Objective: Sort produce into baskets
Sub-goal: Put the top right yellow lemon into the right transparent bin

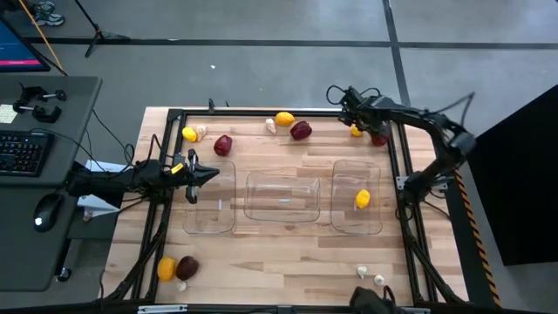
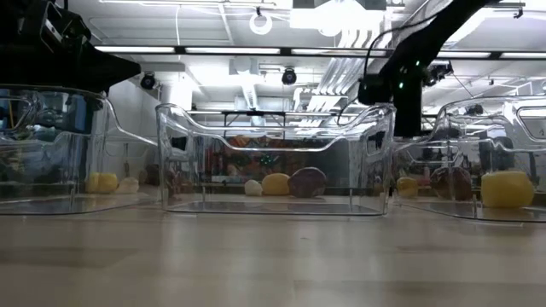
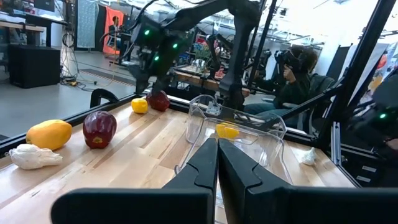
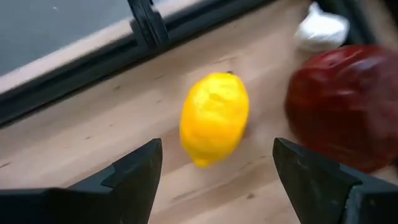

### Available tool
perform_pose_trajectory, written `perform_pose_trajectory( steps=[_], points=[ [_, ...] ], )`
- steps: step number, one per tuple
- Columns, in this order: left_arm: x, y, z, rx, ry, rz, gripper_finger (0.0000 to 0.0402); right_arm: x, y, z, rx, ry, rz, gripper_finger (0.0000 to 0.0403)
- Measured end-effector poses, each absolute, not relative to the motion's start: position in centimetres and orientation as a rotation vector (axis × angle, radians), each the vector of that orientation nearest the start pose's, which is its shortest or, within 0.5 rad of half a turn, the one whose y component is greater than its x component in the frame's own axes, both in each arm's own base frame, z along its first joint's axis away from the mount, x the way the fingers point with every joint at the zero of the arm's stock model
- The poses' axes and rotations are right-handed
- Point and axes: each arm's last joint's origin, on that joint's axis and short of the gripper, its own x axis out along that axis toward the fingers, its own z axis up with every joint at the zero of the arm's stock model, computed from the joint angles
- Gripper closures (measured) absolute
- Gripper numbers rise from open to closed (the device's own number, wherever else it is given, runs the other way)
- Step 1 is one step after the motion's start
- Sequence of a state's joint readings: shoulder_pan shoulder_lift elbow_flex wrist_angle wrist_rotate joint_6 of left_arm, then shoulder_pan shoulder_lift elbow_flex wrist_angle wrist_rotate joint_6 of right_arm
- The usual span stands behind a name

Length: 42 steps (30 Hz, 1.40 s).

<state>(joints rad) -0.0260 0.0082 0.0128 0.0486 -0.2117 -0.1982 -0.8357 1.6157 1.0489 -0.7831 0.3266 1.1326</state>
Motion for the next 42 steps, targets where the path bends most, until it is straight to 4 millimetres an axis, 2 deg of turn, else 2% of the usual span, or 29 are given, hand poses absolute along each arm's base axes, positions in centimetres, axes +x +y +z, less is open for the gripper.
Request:
perform_pose_trajectory(
  steps=[7,13,21,24,30,33,36,39,42],
  points=[
    [9.7,0.4,17.2,-0.204,-0.071,0.180,0.0402,19.1,-24.4,16.7,1.218,0.633,-1.746,0.0108],
    [9.7,0.4,17.2,-0.204,-0.071,0.180,0.0402,18.5,-25.4,14.7,1.230,0.700,-1.770,0.0108],
    [9.7,0.4,17.2,-0.203,-0.071,0.180,0.0402,18.2,-26.6,14.3,1.125,0.759,-1.678,0.0112],
    [9.7,0.4,17.2,-0.204,-0.071,0.180,0.0402,18.1,-26.8,14.3,1.099,0.821,-1.607,0.0140],
    [9.7,0.4,17.2,-0.204,-0.071,0.180,0.0402,18.1,-26.6,14.5,1.063,0.929,-1.454,0.0226],
    [9.7,0.4,17.2,-0.204,-0.071,0.180,0.0402,18.3,-25.9,15.8,1.035,0.956,-1.343,0.0231],
    [9.7,0.4,17.2,-0.204,-0.071,0.180,0.0402,18.4,-24.7,19.3,0.922,0.909,-1.223,0.0231],
    [9.7,0.4,17.2,-0.204,-0.071,0.180,0.0402,18.3,-22.2,23.4,0.811,0.853,-1.097,0.0221],
    [9.7,0.4,17.2,-0.204,-0.071,0.180,0.0402,17.9,-18.7,27.1,0.754,0.791,-0.947,0.0213]
  ],
)
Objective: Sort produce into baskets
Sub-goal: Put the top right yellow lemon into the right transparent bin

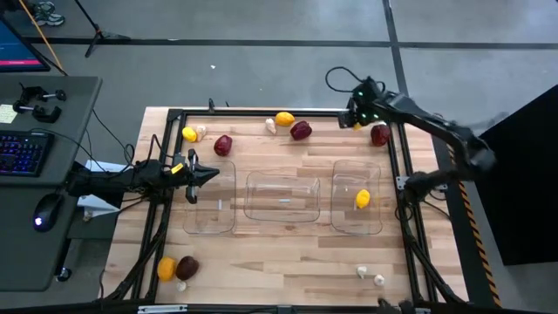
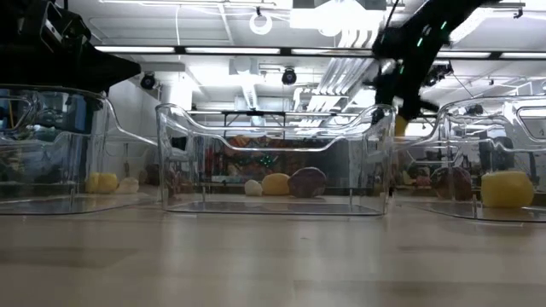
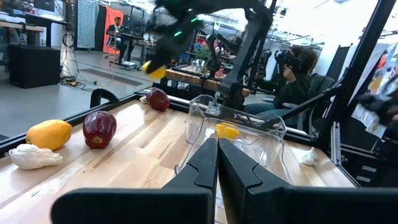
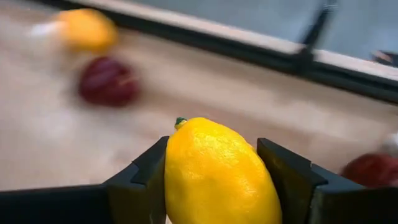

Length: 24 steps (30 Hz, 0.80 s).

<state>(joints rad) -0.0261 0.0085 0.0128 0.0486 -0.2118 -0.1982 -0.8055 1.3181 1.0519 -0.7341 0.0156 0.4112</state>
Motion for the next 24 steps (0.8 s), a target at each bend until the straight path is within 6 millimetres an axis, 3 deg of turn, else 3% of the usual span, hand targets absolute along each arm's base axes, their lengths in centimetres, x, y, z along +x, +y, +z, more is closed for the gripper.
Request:
perform_pose_trajectory(
  steps=[5,12,18,24],
  points=[
    [9.7,0.4,17.2,-0.204,-0.071,0.180,0.0402,17.4,-11.8,30.4,0.790,0.690,-0.736,0.0212],
    [9.7,0.4,17.2,-0.203,-0.071,0.180,0.0402,16.5,-4.0,29.1,0.933,0.746,-0.565,0.0209],
    [9.7,0.4,17.2,-0.204,-0.071,0.180,0.0402,16.3,-0.4,27.4,0.925,0.856,-0.444,0.0209],
    [9.7,0.4,17.2,-0.204,-0.071,0.180,0.0402,15.9,1.6,24.6,0.839,0.981,-0.390,0.0208]
  ],
)
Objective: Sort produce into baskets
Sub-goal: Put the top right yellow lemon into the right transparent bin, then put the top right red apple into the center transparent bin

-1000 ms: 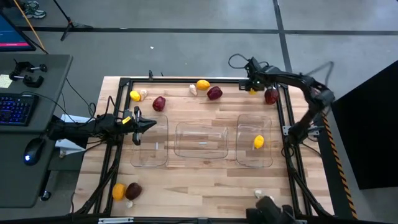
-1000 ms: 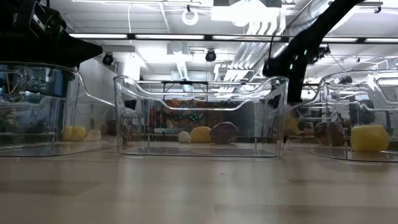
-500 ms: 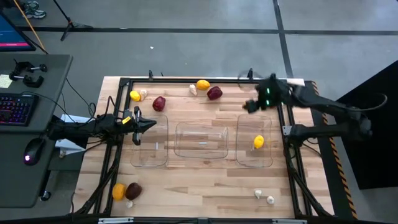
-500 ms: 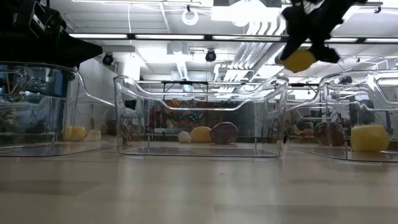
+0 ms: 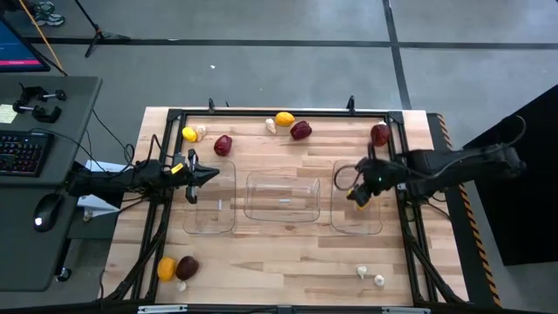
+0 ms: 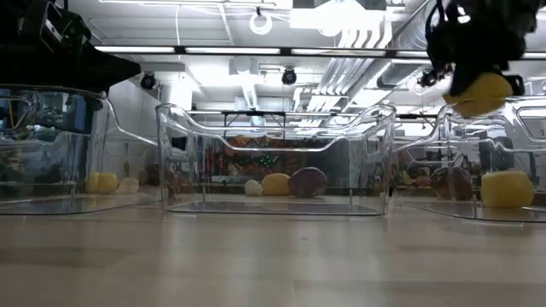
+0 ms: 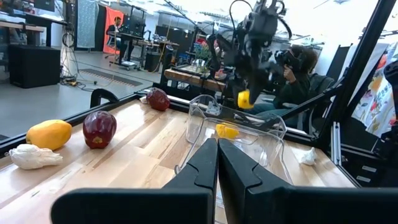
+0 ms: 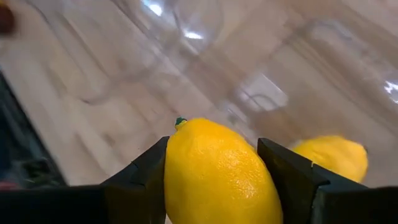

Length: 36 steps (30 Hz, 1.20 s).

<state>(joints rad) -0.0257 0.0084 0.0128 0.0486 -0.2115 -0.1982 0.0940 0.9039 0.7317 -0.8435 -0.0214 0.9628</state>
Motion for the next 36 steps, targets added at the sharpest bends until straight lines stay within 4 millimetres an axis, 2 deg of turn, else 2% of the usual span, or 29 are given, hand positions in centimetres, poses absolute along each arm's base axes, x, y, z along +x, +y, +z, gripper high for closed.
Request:
perform_pose_trajectory(
  steps=[4,8,15,19,23,26,31,36],
  points=[
    [9.7,0.4,17.2,-0.204,-0.071,0.180,0.0402,15.5,2.0,22.8,0.711,1.003,-0.397,0.0190],
    [9.7,0.4,17.2,-0.204,-0.071,0.180,0.0402,15.7,1.9,22.7,0.639,0.990,-0.349,0.0147],
    [9.7,0.4,17.2,-0.204,-0.071,0.180,0.0402,16.4,1.5,25.9,0.558,0.904,-0.287,0.0085],
    [9.7,0.4,17.2,-0.204,-0.071,0.180,0.0402,17.3,0.4,28.0,0.575,0.757,-0.403,0.0077],
    [9.7,0.4,17.2,-0.204,-0.070,0.180,0.0402,19.3,-2.0,29.1,0.641,0.650,-0.520,0.0076],
    [9.7,0.4,17.2,-0.204,-0.070,0.180,0.0402,20.2,-4.5,29.2,0.687,0.673,-0.703,0.0076],
    [9.7,0.4,17.2,-0.203,-0.070,0.180,0.0402,20.3,-9.4,29.3,0.699,0.690,-1.125,0.0075],
    [9.7,0.4,17.2,-0.204,-0.071,0.180,0.0401,20.0,-12.4,30.2,0.715,0.687,-1.267,0.0075]
  ],
)
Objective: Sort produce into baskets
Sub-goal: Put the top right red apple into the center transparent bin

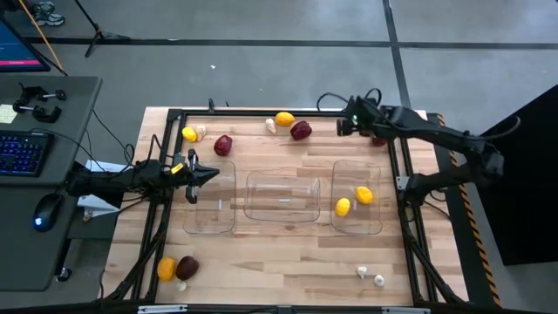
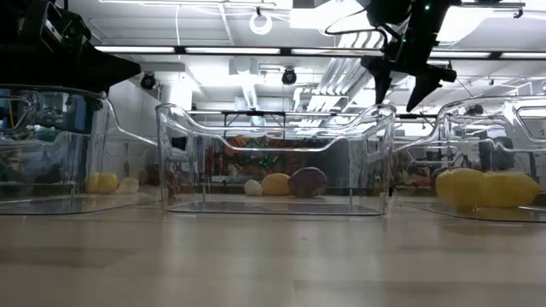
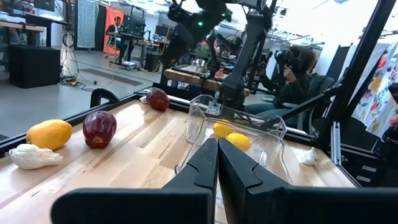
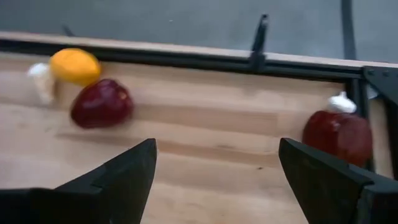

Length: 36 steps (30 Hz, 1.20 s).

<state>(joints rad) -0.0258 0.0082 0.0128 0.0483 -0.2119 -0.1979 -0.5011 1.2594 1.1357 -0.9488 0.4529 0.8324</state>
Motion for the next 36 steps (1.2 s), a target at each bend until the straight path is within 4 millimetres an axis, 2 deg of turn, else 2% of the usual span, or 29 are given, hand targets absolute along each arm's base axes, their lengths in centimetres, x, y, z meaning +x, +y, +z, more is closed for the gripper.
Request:
perform_pose_trajectory(
  steps=[5,10,13,16,18,22,29,36],
  points=[
    [9.7,0.4,17.2,-0.204,-0.071,0.180,0.0402,19.1,-13.4,29.5,0.722,0.699,-1.346,0.0075],
    [9.7,0.4,17.2,-0.203,-0.071,0.180,0.0402,17.0,-14.3,26.7,0.927,0.758,-1.457,0.0074],
    [9.7,0.4,17.2,-0.204,-0.071,0.180,0.0402,16.3,-15.0,25.1,0.962,0.766,-1.472,0.0062],
    [9.7,0.4,17.2,-0.204,-0.071,0.180,0.0402,16.0,-16.0,25.0,0.944,0.745,-1.443,0.0034],
    [9.7,0.4,17.2,-0.204,-0.071,0.180,0.0402,15.6,-16.5,25.0,0.893,0.752,-1.491,0.0013],
    [9.7,0.4,17.2,-0.204,-0.071,0.180,0.0402,14.5,-17.1,25.1,0.878,0.717,-1.621,0.0017],
    [9.7,0.4,17.2,-0.204,-0.071,0.180,0.0402,14.3,-17.0,24.4,0.965,0.669,-1.674,0.0031],
    [9.7,0.4,17.2,-0.204,-0.071,0.180,0.0402,13.0,-16.2,21.3,0.984,0.629,-1.852,0.0031]
  ],
)
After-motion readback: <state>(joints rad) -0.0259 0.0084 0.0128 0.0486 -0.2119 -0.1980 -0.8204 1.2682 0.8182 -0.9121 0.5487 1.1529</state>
